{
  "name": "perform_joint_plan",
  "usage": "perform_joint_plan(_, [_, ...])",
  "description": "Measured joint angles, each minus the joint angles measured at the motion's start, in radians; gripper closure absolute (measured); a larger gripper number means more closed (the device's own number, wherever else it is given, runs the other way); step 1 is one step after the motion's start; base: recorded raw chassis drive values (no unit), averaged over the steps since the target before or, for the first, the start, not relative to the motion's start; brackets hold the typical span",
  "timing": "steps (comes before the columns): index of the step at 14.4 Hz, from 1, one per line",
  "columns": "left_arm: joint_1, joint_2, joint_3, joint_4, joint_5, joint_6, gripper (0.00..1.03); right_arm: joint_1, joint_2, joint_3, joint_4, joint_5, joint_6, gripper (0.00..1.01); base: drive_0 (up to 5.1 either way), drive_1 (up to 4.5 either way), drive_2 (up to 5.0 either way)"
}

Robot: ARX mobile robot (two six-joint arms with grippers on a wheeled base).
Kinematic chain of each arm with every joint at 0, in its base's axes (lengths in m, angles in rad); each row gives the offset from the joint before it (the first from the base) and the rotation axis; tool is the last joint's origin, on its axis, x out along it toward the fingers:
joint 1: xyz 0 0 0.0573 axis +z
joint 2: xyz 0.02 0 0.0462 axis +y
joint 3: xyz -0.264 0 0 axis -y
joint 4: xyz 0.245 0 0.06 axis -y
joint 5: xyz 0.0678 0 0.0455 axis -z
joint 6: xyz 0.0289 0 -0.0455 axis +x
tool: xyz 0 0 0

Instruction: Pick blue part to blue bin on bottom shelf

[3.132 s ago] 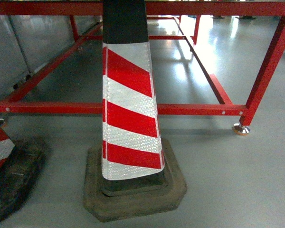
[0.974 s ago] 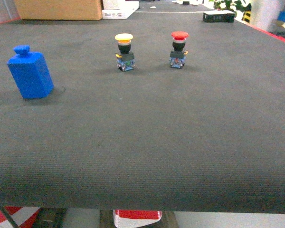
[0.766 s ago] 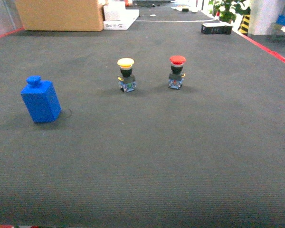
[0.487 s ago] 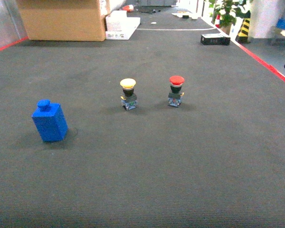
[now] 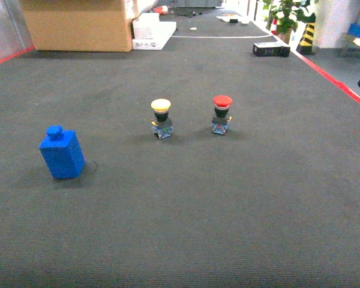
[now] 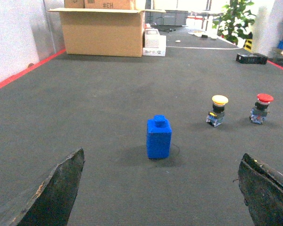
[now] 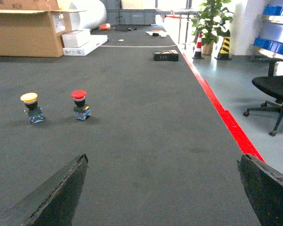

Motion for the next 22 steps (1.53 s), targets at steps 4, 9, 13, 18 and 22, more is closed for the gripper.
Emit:
perform_joint_plan(4, [0.000,0.000,0.000,0.000,0.000,0.000,0.05,0.000,0.000,0.000,0.000,0.000,0.000,0.03,0.0,0.00,0.0])
perform_joint_plan(9, [-0.183,0.591,0.176,0.106,-0.313,-0.043,0.05,0.000,0.000,0.000,-0.001,0.000,0.000,0.03,0.0,0.00,0.0])
perform_joint_plan(13, [-0.158,1.180,0.324,0.470,-0.252,-0.032,0.05,0.000,0.000,0.000,0.000,0.000,0.000,0.03,0.0,0.00,0.0])
perform_joint_plan(18, [-0.121,1.614,0.502,0.624,-0.208,0.003,0.05,0.000,0.000,0.000,0.000,0.000,0.000,0.03,0.0,0.00,0.0])
perform_joint_plan(22, [-0.113,1.788,0.612,0.651,-0.180,0.006,0.05,0.000,0.000,0.000,0.000,0.000,0.000,0.03,0.0,0.00,0.0])
